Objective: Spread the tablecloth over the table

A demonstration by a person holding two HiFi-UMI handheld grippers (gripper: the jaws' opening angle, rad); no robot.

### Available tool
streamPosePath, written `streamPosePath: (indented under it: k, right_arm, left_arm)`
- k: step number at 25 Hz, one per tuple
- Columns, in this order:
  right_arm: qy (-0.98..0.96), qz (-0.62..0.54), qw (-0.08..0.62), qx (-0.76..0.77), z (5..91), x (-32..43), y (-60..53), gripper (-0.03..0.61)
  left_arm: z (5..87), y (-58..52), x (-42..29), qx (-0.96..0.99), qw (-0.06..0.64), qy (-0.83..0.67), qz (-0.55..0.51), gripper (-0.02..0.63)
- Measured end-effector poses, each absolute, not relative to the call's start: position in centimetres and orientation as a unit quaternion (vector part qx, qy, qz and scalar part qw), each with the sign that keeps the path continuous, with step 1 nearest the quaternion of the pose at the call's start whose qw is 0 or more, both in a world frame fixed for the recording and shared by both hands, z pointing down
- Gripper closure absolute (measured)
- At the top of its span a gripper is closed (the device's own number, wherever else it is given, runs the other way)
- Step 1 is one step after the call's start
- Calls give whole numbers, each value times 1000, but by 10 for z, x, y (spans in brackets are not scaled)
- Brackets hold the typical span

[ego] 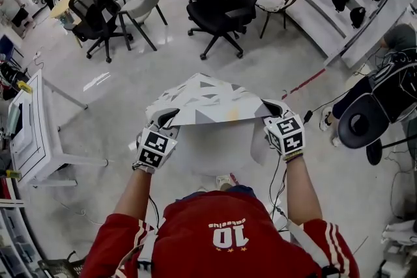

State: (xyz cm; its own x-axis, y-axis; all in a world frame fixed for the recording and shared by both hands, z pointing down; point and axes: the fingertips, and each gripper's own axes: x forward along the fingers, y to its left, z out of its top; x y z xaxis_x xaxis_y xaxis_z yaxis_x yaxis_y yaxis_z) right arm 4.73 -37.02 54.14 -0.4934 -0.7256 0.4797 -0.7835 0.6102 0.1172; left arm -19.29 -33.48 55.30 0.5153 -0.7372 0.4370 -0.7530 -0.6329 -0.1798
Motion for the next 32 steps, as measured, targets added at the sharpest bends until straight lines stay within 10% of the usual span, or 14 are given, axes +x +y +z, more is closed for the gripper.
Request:
streamPosePath:
  k: [9,32]
  right_arm:
    - [-855,118,208,461,571,53,-330,563]
    - [-822,208,153,508,609,71,-289,562]
  left_arm:
    - [589,-292,-192,859,132,-461,179,557]
    - [637,-185,-183,882,160,-402,187,451]
